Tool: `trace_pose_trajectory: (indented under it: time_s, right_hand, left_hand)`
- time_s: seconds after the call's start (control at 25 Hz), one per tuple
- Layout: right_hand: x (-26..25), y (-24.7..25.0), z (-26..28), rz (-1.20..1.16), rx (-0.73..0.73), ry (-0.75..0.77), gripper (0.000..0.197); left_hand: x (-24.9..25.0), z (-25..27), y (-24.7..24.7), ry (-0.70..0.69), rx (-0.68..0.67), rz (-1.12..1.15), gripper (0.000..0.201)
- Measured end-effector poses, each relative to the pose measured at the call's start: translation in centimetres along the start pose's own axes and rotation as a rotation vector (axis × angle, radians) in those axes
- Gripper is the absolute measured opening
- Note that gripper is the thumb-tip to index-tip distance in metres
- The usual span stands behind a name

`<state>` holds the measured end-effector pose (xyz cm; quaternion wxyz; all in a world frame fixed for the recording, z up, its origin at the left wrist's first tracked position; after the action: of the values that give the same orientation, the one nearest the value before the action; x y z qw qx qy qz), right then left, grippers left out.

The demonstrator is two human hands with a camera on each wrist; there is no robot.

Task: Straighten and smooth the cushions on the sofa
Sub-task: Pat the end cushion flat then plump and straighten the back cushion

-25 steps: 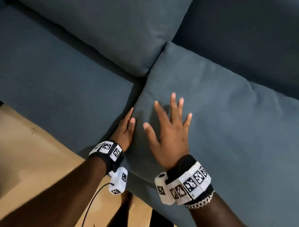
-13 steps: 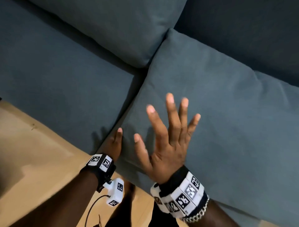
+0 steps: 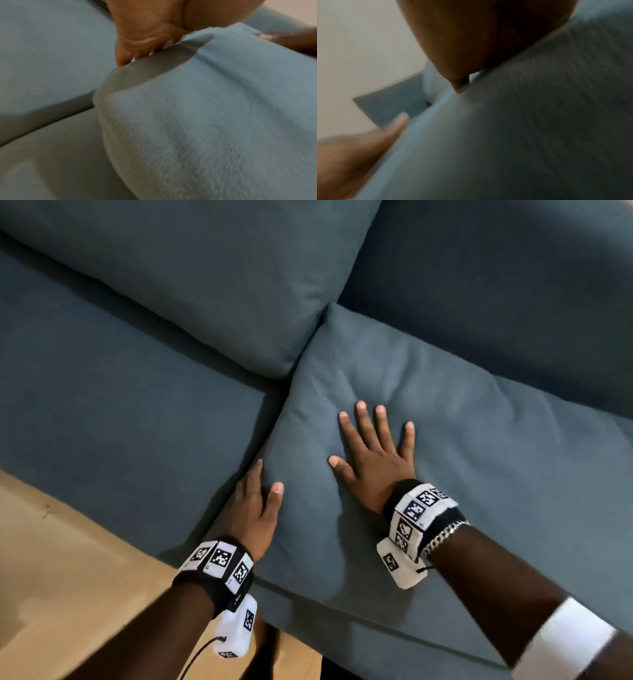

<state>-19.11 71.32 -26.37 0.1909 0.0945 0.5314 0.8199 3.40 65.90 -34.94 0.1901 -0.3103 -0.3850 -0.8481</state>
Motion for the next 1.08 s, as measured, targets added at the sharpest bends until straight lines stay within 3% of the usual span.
trace_pose_trajectory:
  time_s: [0.04, 0.08, 0.16, 0.2, 0.24, 0.36, 0.4, 0.44, 0.52, 0.56, 0.6, 0.64, 0.72, 0.76, 0.8, 0.88, 1.0, 1.04, 1.08]
  right_hand:
    - [-0.1, 2.0, -0.4, -0.122, 0.046, 0.027, 0.075]
    - [-0.1, 5.6, -0.3, -0.288, 0.230, 0.068, 0.071]
    - [2.0, 12.1, 0.8, -0.572, 0.786, 0.049, 0.064]
    - [3.7, 12.6, 0.8, -0.618, 0.919, 0.016, 0.065]
    - [4.8, 11.9, -0.1, -0.522, 0.861, -0.007, 0.069]
    - [5.8, 2.3, -3.3, -0.073, 0.032, -0.113, 0.085]
    - [6.5, 2.1, -3.5, -0.091, -0.049, -0.117, 0.086]
    - [7.0, 3.7, -3.3, -0.193, 0.036, -0.098, 0.084]
    - [8.7, 8.9, -0.8, -0.439, 0.495, -0.084, 0.074]
    - [10.4, 9.8, 1.5, -0.547, 0.760, -0.133, 0.069]
    - [12.0, 9.0, 3.9, -0.578, 0.906, -0.199, 0.068]
    - [12.8, 6.7, 5.5, -0.494, 0.876, -0.290, 0.071]
    - [11.7, -1.4, 6.3, -0.253, 0.405, -0.379, 0.082]
    - [11.8, -4.5, 6.3, -0.210, 0.255, -0.363, 0.085]
    - [12.3, -5.2, 6.1, -0.227, 0.194, -0.357, 0.085]
    - [13.2, -2.0, 6.8, -0.408, 0.303, -0.323, 0.083]
    - [15.1, 3.0, 12.8, -0.612, 0.863, -0.280, 0.073]
    - [15.0, 1.8, 15.2, -0.579, 1.000, -0.313, 0.073]
    - [14.5, -0.8, 17.0, -0.513, 0.987, -0.385, 0.077]
  left_hand:
    - [0.9, -0.3, -0.2, -0.037, 0.015, -0.040, 0.097]
    - [1.7, -0.4, -0.4, -0.045, 0.034, -0.070, 0.100]
    - [3.0, -0.3, -1.0, -0.077, 0.077, -0.163, 0.095]
    - [3.8, 0.0, -1.3, -0.117, 0.107, -0.218, 0.091]
    - [4.7, 0.2, -1.4, -0.165, 0.127, -0.266, 0.089]
    - [7.4, 1.1, -2.5, -0.315, 0.086, -0.422, 0.086]
    - [8.1, 1.4, -2.8, -0.356, 0.069, -0.464, 0.085]
    - [8.8, 1.4, -3.1, -0.374, 0.062, -0.498, 0.084]
    - [9.2, 1.5, -3.4, -0.367, 0.104, -0.545, 0.080]
    - [9.3, 1.7, -3.6, -0.365, 0.127, -0.558, 0.080]
    - [9.1, 1.9, -3.8, -0.366, 0.139, -0.570, 0.080]
    - [8.9, 1.9, -4.1, -0.367, 0.144, -0.575, 0.079]
    - [8.2, 2.0, -4.2, -0.372, 0.138, -0.575, 0.079]
    - [8.0, 2.5, -4.3, -0.378, 0.129, -0.588, 0.080]
    - [8.0, 3.0, -4.5, -0.380, 0.131, -0.601, 0.082]
    - [7.9, 5.2, -5.5, -0.455, 0.094, -0.687, 0.091]
    - [8.1, 9.4, -9.0, -0.718, -0.038, -0.885, 0.116]
    - [8.0, 10.1, -9.8, -0.726, -0.064, -0.916, 0.125]
    - [8.0, 10.3, -10.3, -0.694, -0.075, -0.930, 0.132]
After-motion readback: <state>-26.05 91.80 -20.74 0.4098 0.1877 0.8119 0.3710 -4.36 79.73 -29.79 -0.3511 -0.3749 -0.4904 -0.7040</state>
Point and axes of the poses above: each hand's wrist, its own z-axis away from the middle knuckle, its own y-axis out of the back of the hand, x = y × z, the point moved 4 cm from there along -z, towards the middle knuckle, and after that the axes turned 2 degrees about y, right-handed, at the moved point
